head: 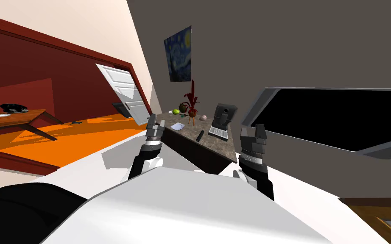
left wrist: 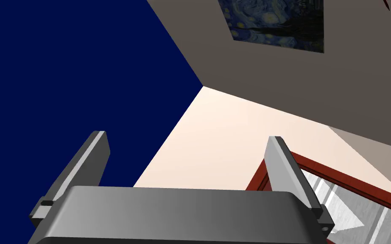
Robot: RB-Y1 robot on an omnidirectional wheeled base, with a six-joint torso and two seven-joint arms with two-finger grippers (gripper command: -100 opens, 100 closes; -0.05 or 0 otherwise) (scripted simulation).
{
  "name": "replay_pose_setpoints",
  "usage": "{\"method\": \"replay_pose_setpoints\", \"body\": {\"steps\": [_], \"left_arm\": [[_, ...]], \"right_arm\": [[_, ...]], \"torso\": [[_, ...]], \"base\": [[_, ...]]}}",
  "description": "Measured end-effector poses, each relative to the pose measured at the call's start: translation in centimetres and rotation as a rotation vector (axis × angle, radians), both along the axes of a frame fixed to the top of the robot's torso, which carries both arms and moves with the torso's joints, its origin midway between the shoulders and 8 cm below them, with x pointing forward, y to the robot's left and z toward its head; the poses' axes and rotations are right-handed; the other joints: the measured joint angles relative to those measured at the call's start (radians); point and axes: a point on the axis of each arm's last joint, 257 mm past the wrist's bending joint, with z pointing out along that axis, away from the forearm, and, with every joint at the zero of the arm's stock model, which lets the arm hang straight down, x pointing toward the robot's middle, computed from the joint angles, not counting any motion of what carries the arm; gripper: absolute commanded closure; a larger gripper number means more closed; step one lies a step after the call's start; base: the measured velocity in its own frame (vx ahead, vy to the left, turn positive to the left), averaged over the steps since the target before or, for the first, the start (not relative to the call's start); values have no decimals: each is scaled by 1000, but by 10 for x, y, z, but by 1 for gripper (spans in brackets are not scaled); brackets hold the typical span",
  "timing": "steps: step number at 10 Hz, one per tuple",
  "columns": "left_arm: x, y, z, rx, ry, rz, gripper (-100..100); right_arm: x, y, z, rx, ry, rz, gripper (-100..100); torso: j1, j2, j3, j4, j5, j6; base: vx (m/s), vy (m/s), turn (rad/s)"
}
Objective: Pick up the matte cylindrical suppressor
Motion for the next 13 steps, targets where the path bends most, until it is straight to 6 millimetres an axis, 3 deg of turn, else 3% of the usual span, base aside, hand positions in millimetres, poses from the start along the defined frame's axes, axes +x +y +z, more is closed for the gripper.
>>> {"method": "replay_pose_setpoints", "body": {"steps": [7, 13], "left_arm": [[0, 0, 0, 0, 0, 0, 0], [0, 0, 0, 0, 0, 0, 0]], "right_arm": [[0, 26, -3, -244, -4, 41, -100], [5, 47, -28, -504, 17, 53, -100]], "torso": [[-1, 9, 5, 2, 0, -1], [-3, 6, 3, 1, -1, 0]], "base": [[-123, -7, 314], [-99, 6, 310]]}}
